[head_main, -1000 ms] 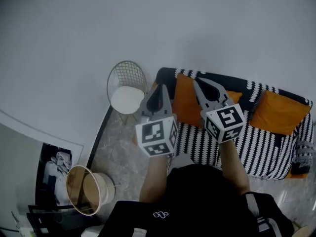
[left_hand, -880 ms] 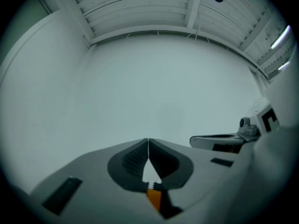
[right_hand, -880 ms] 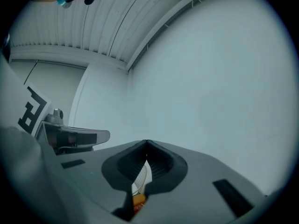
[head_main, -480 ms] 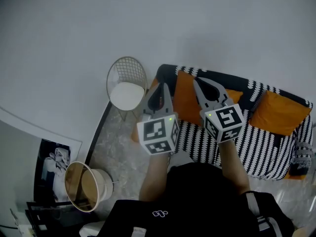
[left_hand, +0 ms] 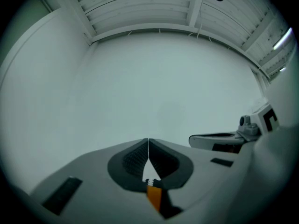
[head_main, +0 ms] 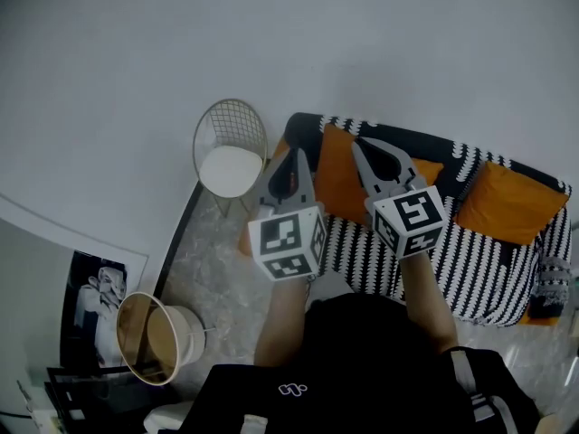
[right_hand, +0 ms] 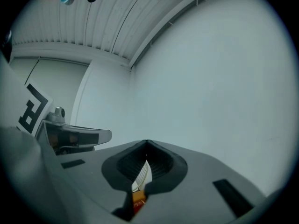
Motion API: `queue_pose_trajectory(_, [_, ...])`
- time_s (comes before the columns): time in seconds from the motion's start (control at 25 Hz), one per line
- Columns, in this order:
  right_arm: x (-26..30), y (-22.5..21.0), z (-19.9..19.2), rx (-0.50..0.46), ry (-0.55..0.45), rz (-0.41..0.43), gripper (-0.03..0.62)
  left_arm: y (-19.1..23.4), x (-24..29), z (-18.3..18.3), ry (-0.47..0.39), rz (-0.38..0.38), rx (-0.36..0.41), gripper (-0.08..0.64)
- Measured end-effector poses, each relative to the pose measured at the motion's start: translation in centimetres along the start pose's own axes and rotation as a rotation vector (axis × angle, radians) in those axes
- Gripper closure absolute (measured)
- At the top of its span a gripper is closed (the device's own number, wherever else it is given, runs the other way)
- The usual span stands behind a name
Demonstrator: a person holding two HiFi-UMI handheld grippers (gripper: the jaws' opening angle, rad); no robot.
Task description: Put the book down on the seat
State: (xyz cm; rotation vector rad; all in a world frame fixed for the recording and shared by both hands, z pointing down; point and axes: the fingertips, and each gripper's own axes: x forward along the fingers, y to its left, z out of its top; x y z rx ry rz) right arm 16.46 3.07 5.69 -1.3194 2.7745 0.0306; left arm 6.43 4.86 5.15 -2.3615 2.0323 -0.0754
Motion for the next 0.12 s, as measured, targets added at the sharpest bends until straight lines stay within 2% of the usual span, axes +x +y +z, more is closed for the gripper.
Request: queue_pose_trajectory(0.12, [-0.18,0.04,0.08,-0.005,0.000,0.000,0.581,-0.10,-0.16,-0.03,0.000,0.000,-0.001,0.546])
